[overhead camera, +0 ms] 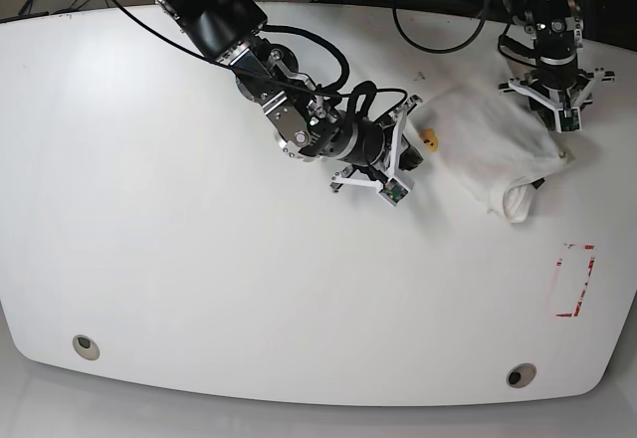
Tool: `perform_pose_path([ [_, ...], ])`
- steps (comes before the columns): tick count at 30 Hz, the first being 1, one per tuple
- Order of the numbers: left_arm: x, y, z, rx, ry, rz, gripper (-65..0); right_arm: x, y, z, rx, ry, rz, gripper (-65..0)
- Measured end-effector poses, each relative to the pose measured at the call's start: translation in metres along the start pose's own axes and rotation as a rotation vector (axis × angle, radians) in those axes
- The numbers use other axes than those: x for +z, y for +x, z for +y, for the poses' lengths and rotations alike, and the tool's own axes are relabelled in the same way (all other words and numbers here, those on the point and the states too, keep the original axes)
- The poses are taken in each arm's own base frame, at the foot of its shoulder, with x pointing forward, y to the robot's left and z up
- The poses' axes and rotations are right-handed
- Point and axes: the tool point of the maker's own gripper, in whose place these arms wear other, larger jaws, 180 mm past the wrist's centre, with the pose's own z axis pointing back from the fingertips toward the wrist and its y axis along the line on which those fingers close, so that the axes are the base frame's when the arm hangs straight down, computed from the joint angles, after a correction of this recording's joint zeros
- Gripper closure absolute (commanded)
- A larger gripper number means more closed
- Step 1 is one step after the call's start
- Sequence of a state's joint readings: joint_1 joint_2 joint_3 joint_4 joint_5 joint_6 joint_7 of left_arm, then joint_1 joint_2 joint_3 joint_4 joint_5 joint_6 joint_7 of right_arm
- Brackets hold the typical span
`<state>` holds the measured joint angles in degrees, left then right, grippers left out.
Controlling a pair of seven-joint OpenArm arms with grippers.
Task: Layout the t-shirt on the table in an organized manner, then fold the t-shirt properly
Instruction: 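Grasp the shirt bundle edge with the left gripper and lift it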
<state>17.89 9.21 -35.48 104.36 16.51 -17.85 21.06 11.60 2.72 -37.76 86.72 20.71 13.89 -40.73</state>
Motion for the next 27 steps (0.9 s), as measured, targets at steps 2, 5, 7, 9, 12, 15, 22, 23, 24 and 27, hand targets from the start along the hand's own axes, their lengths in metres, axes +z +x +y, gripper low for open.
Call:
perform_pose_path([
  [2, -0.009, -0.008, -0.007, 0.016, -0.015, 0.027, -14.8, 0.004, 0.001, 0.000, 0.008, -0.002, -0.009, -1.9],
  [5, -0.024, -0.027, -0.019, 0.017, -0.038, 0.100, -14.7, 0.012, 0.005, -0.001, 0.030, -0.003, -0.025, -1.9],
  [7, -0.031, -0.026, -0.022, 0.027, -0.038, 0.095, -14.7, 0.017, 0.009, -0.001, 0.041, -0.009, -0.042, -1.9],
  [9, -0.038, -0.023, -0.023, 0.030, -0.039, 0.091, -14.7, 0.022, 0.011, -0.002, 0.051, -0.011, -0.055, -1.9],
  [12, -0.046, -0.018, -0.030, 0.045, -0.050, 0.079, -14.7, 0.024, 0.003, -0.005, 0.051, -0.018, -0.035, -1.9],
  [15, -0.048, -0.012, -0.043, 0.026, -0.080, 0.063, -14.7, 0.025, -0.006, -0.008, 0.046, -0.026, -0.015, -1.9],
  [22, -0.043, 0.002, -0.098, -0.072, -0.219, 0.021, -14.7, 0.028, -0.016, -0.012, 0.021, -0.034, -0.003, -1.9],
  [23, -0.041, 0.004, -0.105, -0.079, -0.238, 0.012, -14.7, 0.029, -0.016, -0.014, 0.015, -0.041, -0.007, -1.9],
  [24, -0.039, 0.006, -0.113, -0.085, -0.260, 0.006, -14.7, 0.030, -0.015, -0.016, 0.009, -0.046, -0.011, -1.9],
  [27, -0.035, 0.009, -0.132, -0.101, -0.311, -0.009, -14.7, 0.034, -0.011, -0.021, 0.006, -0.060, -0.027, -1.9],
])
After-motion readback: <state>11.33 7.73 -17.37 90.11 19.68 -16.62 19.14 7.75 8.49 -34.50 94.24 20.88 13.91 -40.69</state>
